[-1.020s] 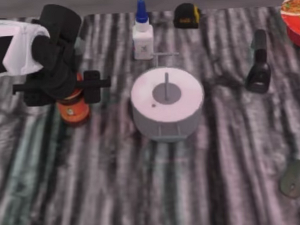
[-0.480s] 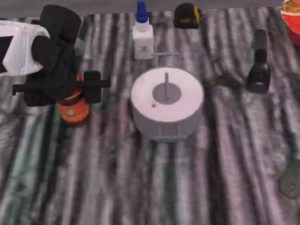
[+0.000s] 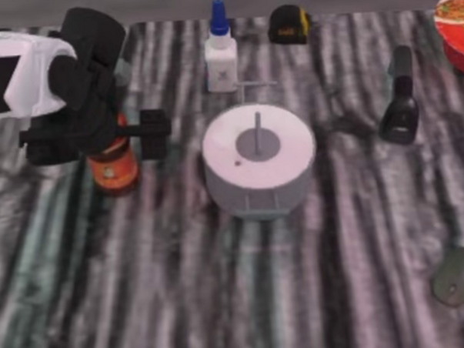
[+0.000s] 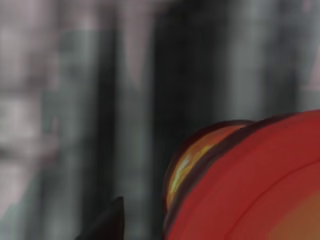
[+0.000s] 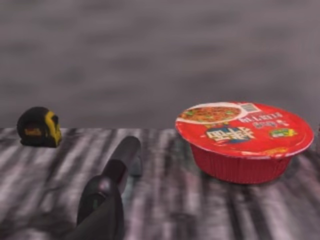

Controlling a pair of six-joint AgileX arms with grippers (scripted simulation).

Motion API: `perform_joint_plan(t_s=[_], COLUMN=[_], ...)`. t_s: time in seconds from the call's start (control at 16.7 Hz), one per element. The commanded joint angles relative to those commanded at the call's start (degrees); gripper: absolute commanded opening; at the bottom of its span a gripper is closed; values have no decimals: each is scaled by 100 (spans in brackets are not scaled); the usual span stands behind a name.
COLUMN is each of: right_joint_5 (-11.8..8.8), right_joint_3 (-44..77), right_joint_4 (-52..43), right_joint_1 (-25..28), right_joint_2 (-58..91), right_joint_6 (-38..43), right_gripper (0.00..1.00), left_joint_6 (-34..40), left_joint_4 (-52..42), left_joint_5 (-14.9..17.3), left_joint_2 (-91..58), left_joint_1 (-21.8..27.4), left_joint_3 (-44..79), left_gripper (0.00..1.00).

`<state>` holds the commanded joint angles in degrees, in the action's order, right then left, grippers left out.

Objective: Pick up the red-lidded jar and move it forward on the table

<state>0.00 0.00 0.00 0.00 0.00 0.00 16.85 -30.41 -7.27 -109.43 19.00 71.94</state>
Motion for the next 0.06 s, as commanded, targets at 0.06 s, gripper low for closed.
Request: perform_joint_plan(t_s=[0.06], right_joint_5=[0], right_joint_3=[0], right_joint_4=[0], right_joint_1=[0], right_joint_2=[0], right_joint_6=[0], right_gripper=[100], left_joint_6=[0], left_joint_4=[0], left_joint_5=[0], left_joint_2=[0], left_joint_1=[0], left_joint_3=[0], left_gripper=[100])
